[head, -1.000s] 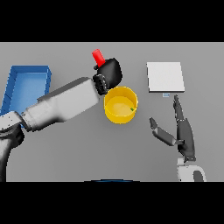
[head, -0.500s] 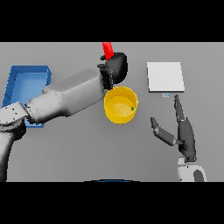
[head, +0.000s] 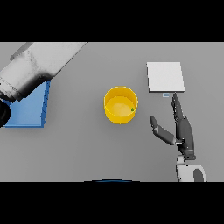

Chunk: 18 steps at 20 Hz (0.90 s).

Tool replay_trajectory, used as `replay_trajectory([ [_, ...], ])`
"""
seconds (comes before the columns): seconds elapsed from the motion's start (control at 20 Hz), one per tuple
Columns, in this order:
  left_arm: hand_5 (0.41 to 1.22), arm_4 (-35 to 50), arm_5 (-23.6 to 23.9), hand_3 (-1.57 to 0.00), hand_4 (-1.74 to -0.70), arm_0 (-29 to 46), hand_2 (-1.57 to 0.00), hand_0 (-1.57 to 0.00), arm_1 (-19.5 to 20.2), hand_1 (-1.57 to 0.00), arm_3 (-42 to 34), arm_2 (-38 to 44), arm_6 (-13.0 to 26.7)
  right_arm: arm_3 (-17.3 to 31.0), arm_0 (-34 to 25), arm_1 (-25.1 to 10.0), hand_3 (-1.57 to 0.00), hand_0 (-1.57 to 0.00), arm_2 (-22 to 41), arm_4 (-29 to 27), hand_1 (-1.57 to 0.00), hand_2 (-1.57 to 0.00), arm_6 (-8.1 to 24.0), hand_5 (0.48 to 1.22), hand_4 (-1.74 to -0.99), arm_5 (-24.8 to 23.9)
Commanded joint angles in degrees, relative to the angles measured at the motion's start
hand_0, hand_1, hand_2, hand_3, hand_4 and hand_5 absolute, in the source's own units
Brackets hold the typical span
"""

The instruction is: Pick up the red beaker and tilt it to pour out 1 green nut into yellow bowl. Pick up the yellow bowl and place it on the metallic measuring scale.

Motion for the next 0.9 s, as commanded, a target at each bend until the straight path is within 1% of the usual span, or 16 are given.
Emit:
replay_trajectory([
  [0.0,1.221,2.5,0.3,-1.4,-1.72,-0.4,-1.53,-1.57,0.7,-1.57,2.2,2.6,0.6,0.5,-0.7,0.2,0.0,0.0,0.1,0.1,0.0,0.0,0.6,0.597,-1.193,-0.1],
  [0.05,1.221,5.7,0.6,-1.38,-1.72,0.0,-1.54,-1.57,1.7,-1.57,3.9,5.7,2.6,0.5,-0.4,-0.4,0.0,0.0,-0.4,-0.2,0.0,0.0,-0.1,0.596,-1.2,0.1],
  [0.1,1.221,9.3,1.4,-1.38,-1.73,0.5,-1.55,-1.57,2.5,-1.57,6.0,9.3,4.9,0.7,-0.6,-0.5,0.0,0.0,-0.7,-0.8,0.0,0.0,0.1,0.594,-1.199,0.4],
  [0.15,1.221,12.4,2.0,-1.36,-1.73,1.4,-1.55,-1.57,3.4,-1.57,8.0,12.3,8.4,0.6,-1.0,-1.0,0.0,0.0,-0.7,-0.8,0.0,0.0,0.1,0.593,-1.209,0.6],
  [0.25,1.221,19.4,5.3,-1.37,-1.73,3.6,-1.56,-1.57,6.4,-1.57,10.2,18.3,9.1,1.5,-0.8,-0.7,0.0,0.0,-0.6,-1.3,0.0,0.0,-0.6,0.592,-1.224,1.0],
  [0.3,1.221,22.6,7.1,-1.38,-1.73,5.6,-1.56,-1.57,7.9,-1.57,10.3,20.6,8.8,1.5,-0.6,-0.5,0.0,0.0,-0.5,-1.0,0.0,0.0,-1.6,0.59,-1.222,0.6],
  [0.4,1.221,28.0,9.9,-1.41,-1.74,9.0,-1.56,-1.57,10.4,-1.57,9.4,24.3,10.1,1.9,-1.0,-0.6,0.0,0.0,-0.4,-0.8,0.0,0.0,-2.2,0.587,-1.22,0.8],
  [0.45,1.221,30.9,11.6,-1.43,-1.74,11.5,-1.57,-1.57,12.3,-1.57,8.0,26.2,9.5,2.3,-1.6,-0.8,0.0,0.0,-0.4,-0.6,0.0,0.0,-1.7,0.586,-1.222,0.6],
  [0.5,1.221,33.7,13.3,-1.43,-1.74,14.0,-1.57,-1.57,13.7,-1.57,6.4,27.9,10.9,2.1,-1.8,-1.6,0.0,0.0,-0.9,-1.0,0.0,0.0,-2.1,0.587,-1.226,1.1],
  [0.6,1.221,38.2,17.7,-1.41,-1.74,20.5,-1.57,-1.57,16.6,-1.57,1.7,30.1,15.5,2.1,-1.1,-1.9,0.0,0.0,-0.6,-0.5,0.0,0.0,-2.9,0.595,-1.217,1.1],
  [0.65,1.221,41.0,19.8,-1.43,-1.74,23.7,-1.57,-1.57,18.0,-1.57,-1.6,31.6,17.3,2.4,-1.7,-2.1,0.0,0.0,-0.8,-0.8,0.0,0.0,-2.3,0.599,-1.217,1.3],
  [0.8,1.221,46.9,26.2,-1.45,-1.74,33.4,-1.57,-1.57,21.0,-1.57,-11.2,34.0,24.8,3.0,-1.8,-2.3,0.0,0.0,-0.1,0.4,0.0,0.0,-1.8,0.62,-1.209,1.4],
  [0.85,1.221,48.4,28.4,-1.46,-1.74,37.0,-1.57,-1.57,22.0,-1.57,-14.4,34.4,27.1,3.0,-1.4,-2.6,0.0,0.0,0.1,0.7,0.0,0.0,-2.3,0.631,-1.21,1.6],
])
